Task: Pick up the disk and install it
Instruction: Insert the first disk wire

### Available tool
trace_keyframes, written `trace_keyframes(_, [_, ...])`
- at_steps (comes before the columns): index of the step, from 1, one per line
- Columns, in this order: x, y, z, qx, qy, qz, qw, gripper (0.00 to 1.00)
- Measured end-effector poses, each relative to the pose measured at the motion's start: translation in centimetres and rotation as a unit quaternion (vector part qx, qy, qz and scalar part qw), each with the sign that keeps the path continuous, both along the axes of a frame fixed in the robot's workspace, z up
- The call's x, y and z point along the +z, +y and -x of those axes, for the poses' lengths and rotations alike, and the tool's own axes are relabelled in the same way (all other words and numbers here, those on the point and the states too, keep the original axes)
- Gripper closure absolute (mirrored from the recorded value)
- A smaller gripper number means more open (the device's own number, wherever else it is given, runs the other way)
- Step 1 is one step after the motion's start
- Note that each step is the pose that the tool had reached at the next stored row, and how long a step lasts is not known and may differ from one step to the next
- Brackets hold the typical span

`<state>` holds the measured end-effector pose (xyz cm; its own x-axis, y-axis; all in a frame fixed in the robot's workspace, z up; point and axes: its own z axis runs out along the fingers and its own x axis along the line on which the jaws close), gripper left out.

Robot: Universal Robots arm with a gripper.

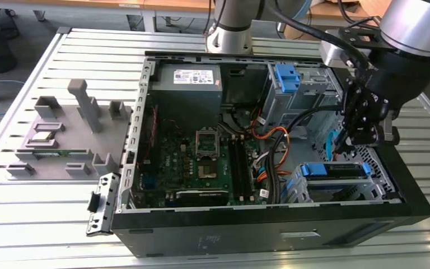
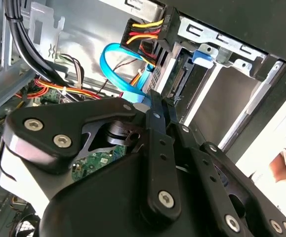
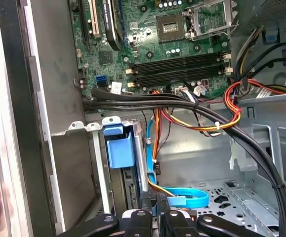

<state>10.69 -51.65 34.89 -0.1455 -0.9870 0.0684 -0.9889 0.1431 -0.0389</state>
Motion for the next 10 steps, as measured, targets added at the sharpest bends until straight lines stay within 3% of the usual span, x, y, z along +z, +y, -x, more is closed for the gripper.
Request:
trace_keyframes(4, [-0.06, 0.00, 0.02, 0.006, -0.0024, 0.0003, 1.0000, 0.84])
trace_keyframes(10, [-0.28, -0.09, 0.02, 0.032, -0.0064, 0.0002, 0.9995, 0.84])
